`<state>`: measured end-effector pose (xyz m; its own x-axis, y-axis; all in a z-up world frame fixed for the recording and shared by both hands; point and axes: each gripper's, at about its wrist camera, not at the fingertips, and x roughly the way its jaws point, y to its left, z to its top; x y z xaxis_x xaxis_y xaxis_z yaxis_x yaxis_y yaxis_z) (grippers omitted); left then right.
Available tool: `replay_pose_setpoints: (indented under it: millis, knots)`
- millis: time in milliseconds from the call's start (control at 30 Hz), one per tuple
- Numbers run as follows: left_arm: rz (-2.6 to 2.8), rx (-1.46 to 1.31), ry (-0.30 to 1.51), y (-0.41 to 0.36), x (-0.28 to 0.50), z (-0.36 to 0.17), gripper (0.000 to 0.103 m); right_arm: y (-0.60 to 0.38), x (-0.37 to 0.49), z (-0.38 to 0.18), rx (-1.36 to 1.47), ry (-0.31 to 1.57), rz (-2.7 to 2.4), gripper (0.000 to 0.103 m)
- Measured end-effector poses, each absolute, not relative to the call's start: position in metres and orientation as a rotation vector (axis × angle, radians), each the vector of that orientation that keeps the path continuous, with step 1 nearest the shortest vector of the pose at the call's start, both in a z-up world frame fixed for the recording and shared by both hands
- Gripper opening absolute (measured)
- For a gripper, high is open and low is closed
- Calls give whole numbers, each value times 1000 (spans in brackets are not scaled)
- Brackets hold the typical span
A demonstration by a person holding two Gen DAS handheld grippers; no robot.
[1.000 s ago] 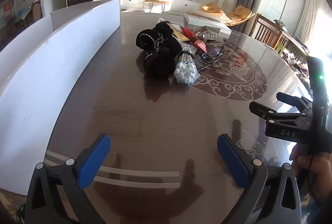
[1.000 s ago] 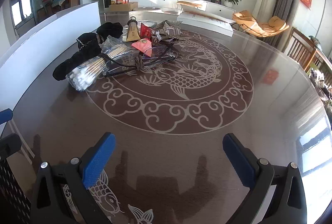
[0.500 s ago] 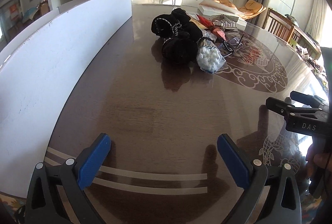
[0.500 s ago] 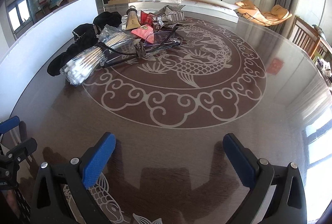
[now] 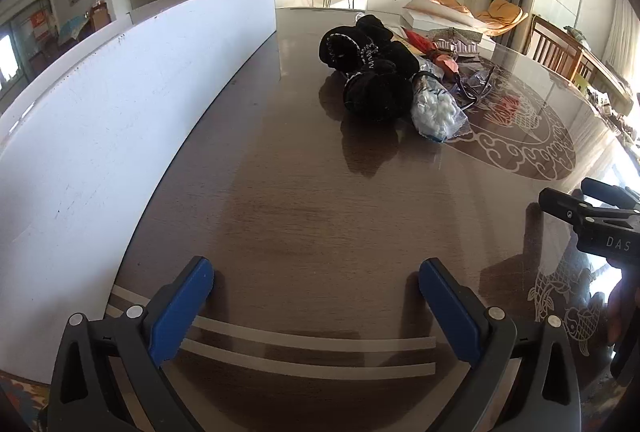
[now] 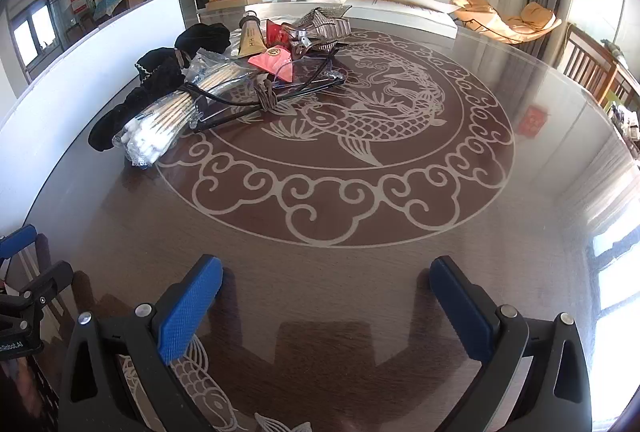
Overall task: Organize objects
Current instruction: 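Grasp the bag of cotton swabs with the right gripper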
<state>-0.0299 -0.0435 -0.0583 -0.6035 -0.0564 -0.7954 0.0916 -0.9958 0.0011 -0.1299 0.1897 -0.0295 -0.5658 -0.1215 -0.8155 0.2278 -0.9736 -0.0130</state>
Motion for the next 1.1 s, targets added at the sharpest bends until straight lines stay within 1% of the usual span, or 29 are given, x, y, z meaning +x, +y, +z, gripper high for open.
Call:
replay_pose_setpoints:
  millis: [367,500,533,567,600,633,667,733,833,867,900,933,967,1100]
  knots:
    - [-2747,1317,62,-46,-29,-59,103,188,-131,-28,1373,168,-2593,103]
    - [-2746,1307,66,-46,-31,-60,103,177,-137,-12,1314,-4,-2519,102]
    - [-2745,1304,68,-46,-32,-60,103,168,-141,-5,1293,-19,-2507,98]
    - [-2744,1302,69,-46,-33,-60,103,157,-146,1,1277,-24,-2485,90]
    - [-2744,1300,69,-46,-33,-60,103,145,-152,5,1270,-30,-2452,85]
    - [-2745,1299,69,-46,-33,-60,103,132,-160,8,1271,-41,-2415,75]
    - [-2746,1299,68,-46,-33,-60,103,119,-168,8,1282,-43,-2381,69]
    - [-2746,1298,68,-46,-33,-60,103,95,-185,5,1315,-11,-2353,66]
    - [-2749,1299,67,-46,-33,-60,103,71,-203,-7,1359,9,-2330,66]
    - [-2750,1302,66,-46,-33,-60,103,67,-206,-11,1367,6,-2317,63]
    - [-2751,1305,65,-46,-33,-60,103,64,-206,-13,1378,14,-2304,56]
    - [-2752,1308,64,-45,-34,-60,103,63,-203,-15,1386,27,-2299,43]
    - [-2751,1311,63,-45,-35,-60,103,62,-198,-16,1382,33,-2291,41]
    - [-2744,1326,64,-44,-37,-59,103,73,-161,-17,1350,94,-2245,40]
